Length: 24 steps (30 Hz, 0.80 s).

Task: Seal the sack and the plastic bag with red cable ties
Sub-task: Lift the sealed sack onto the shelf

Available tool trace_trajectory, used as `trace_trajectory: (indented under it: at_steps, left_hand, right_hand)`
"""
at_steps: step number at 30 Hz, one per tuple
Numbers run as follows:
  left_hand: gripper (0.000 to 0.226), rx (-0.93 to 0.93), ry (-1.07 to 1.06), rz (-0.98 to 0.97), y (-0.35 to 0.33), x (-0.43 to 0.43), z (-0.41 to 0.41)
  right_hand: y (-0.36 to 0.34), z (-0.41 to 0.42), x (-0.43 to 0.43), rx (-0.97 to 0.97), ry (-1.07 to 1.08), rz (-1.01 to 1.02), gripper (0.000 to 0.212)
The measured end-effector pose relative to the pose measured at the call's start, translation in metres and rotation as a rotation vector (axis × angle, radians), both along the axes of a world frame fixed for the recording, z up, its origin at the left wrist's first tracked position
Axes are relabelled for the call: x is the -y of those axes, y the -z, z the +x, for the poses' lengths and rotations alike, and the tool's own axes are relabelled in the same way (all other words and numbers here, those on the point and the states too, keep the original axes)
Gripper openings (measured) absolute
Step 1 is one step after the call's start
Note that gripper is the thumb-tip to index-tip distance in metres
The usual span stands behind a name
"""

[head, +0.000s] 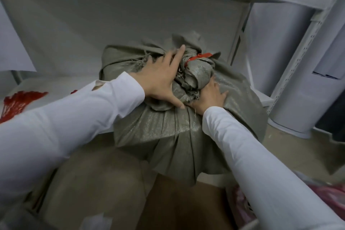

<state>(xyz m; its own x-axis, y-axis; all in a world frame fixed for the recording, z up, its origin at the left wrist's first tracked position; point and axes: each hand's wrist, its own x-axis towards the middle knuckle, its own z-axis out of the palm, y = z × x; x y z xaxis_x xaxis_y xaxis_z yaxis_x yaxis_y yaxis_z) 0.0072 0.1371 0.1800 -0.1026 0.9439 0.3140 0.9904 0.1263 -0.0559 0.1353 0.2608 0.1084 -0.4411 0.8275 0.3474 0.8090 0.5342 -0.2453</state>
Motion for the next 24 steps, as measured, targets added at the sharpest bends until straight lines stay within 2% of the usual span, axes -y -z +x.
trace_trajectory:
  at_steps: [5,8,11,16,18,20,24]
  left_hand:
    - [0.161,-0.084,-0.209,-0.039,0.046,0.030,0.029]
    - [0.163,-0.027,-0.207,-0.112,0.067,0.042,0.031]
    - [0.167,-0.053,-0.185,-0.219,0.077,0.042,0.037]
    - [0.159,-0.116,-0.223,-0.209,0.084,0.033,0.037]
    - [0.157,-0.115,-0.222,-0.201,0.083,0.032,0.029]
    - [0.153,-0.100,-0.232,-0.167,0.080,0.030,0.020]
    - [0.141,-0.105,-0.257,-0.065,0.060,0.015,0.003]
  right_hand:
    - [0.007,0.005,0.000,-0.047,-0.006,0.014,0.119]
    - [0.013,0.010,0.004,-0.033,0.006,0.022,0.109]
    - [0.014,0.014,0.007,0.020,0.031,0.028,0.093]
    - [0.012,0.010,0.005,0.030,0.057,0.000,0.090]
    - [0.012,0.008,0.004,-0.043,0.052,0.013,0.096]
    - [0.010,0.007,0.005,-0.208,0.027,0.040,0.100]
    - [-0.004,0.004,-0.002,-0.413,-0.020,0.198,0.088]
